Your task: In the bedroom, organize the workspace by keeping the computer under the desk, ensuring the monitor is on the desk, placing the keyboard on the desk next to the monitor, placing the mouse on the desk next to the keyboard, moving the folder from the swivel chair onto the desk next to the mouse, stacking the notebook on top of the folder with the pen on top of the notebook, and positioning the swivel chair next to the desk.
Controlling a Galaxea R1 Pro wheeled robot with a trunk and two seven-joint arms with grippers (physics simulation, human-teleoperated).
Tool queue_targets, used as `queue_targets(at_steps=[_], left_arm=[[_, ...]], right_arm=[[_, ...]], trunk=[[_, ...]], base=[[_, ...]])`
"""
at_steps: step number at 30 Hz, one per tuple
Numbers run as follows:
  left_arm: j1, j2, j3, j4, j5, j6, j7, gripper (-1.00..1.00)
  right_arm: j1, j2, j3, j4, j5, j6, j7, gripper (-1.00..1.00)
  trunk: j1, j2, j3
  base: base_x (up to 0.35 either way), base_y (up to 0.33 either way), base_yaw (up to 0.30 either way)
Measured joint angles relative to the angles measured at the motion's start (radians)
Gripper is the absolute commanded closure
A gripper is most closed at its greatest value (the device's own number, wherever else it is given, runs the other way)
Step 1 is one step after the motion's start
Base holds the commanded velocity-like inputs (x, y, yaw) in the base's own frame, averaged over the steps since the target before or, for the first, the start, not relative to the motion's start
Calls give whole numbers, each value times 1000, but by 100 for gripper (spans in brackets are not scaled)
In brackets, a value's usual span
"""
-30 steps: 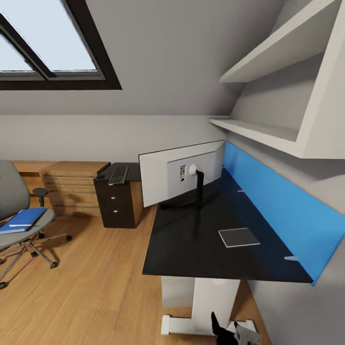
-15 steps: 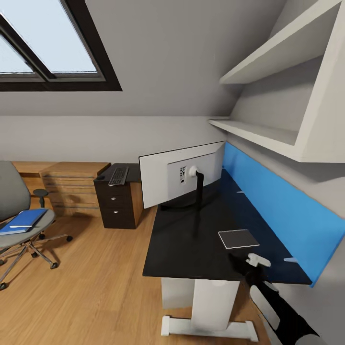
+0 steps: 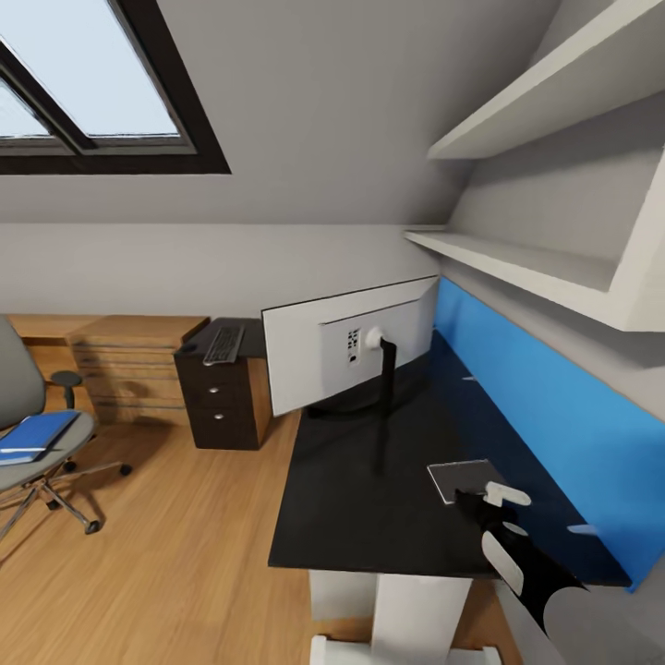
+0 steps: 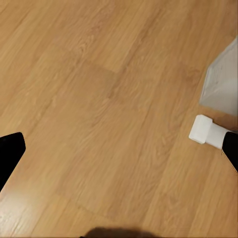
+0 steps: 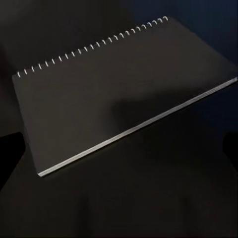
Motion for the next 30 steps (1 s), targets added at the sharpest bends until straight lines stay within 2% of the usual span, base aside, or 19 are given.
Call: queue_targets(at_steps=[11, 15, 21, 26, 30], left_arm=[[0, 0, 2, -1, -3, -1, 0, -100], [0, 1, 3, -1, -2, -25, 0, -100], [0, 1, 4, -1, -3, -34, 1, -100], [0, 2, 4, -1, -2, -35, 2, -100], [0, 3, 5, -1, -2, -36, 2, -100]], right_arm=[[0, 1, 0, 4, 5, -38, -1, -100], [0, -1, -1, 7, 5, -41, -2, -100], [0, -12, -1, 8, 16, -40, -9, -100], [0, -17, -1, 8, 34, -36, -62, -100], [0, -17, -1, 8, 63, -31, -88, -100]], trunk=[[0, 0, 0], [0, 0, 0], [0, 0, 0], [0, 0, 0], [0, 0, 0]], base=[[265, 0, 0], [111, 0, 0], [182, 0, 0], [77, 0, 0], [213, 0, 0]])
